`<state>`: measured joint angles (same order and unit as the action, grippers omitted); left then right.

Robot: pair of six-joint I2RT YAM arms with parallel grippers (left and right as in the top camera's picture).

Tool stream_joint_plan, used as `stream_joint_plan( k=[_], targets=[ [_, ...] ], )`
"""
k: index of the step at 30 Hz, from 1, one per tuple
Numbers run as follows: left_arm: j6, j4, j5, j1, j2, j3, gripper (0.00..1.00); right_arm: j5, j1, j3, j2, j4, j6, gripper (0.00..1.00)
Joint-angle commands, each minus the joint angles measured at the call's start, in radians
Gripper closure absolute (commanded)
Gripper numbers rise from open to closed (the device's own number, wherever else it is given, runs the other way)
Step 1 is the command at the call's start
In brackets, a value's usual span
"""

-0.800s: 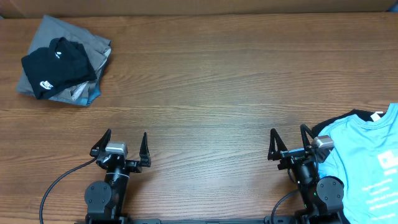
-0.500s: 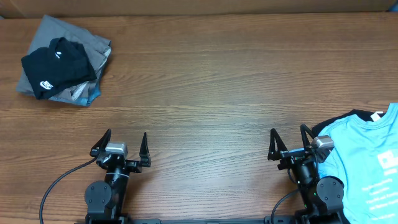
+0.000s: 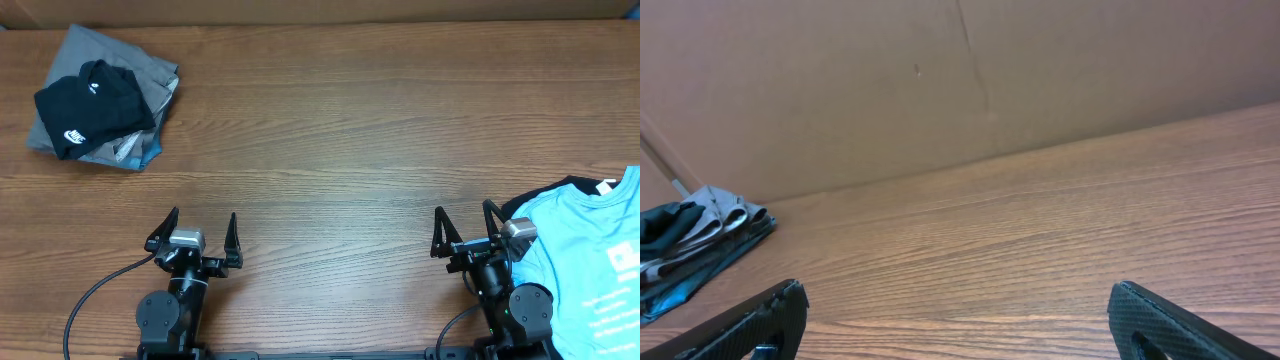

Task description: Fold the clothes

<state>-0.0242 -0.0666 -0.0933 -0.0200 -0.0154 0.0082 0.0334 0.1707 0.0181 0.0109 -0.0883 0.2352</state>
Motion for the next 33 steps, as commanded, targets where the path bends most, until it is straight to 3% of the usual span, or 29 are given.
stream_joint_plan(
  k=[1, 33],
  targets=[
    [-0.009, -0.002, -0.003, -0.006, 0.011, -0.003, 0.0, -0.01, -0.005, -0.01, -0.008, 0.008, 0.0, 0.0],
    [0.002, -0.003, 0.013, -0.006, 0.011, -0.003, 0.0, -0.009, -0.005, -0.01, -0.008, 0.008, 0.0, 0.0]
  ],
)
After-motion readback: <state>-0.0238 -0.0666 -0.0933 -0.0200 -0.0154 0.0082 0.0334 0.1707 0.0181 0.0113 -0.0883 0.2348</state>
